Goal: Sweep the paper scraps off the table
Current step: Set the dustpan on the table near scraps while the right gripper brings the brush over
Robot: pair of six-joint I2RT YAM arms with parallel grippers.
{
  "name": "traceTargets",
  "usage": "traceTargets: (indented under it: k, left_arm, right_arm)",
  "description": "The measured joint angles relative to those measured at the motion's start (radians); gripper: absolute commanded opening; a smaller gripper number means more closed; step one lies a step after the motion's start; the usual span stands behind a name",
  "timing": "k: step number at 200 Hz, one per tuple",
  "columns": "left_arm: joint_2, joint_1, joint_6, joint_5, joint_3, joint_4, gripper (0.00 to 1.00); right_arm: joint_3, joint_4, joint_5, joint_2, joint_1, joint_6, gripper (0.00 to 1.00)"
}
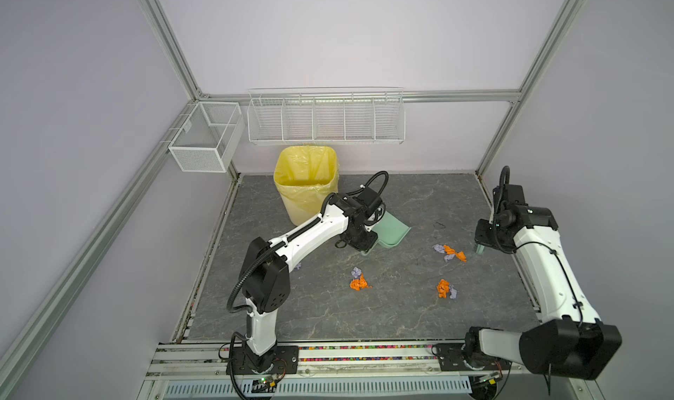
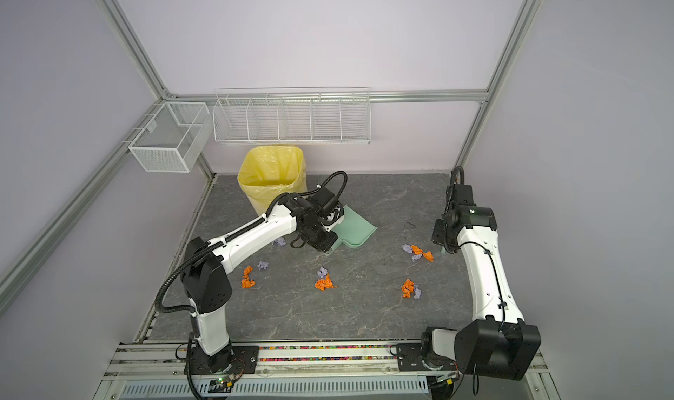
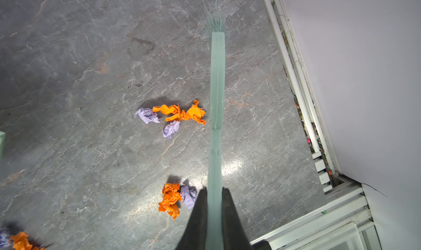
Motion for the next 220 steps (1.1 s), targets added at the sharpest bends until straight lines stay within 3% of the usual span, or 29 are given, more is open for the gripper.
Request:
traceTargets:
  k: [119,220]
  left_arm:
    - [0.103,-0.076,-0.008,0.050,0.011,0.048,0.00]
    - [0.202,-0.107,0.011,0.040,0.094,-0.020,0.00]
  right_arm:
    - [-0.080,0.061,0.029,0.063,-0.010,0.020,0.06]
    - [-0.015,0.102,0.045,0.206,-0.008,-0.021,0.07]
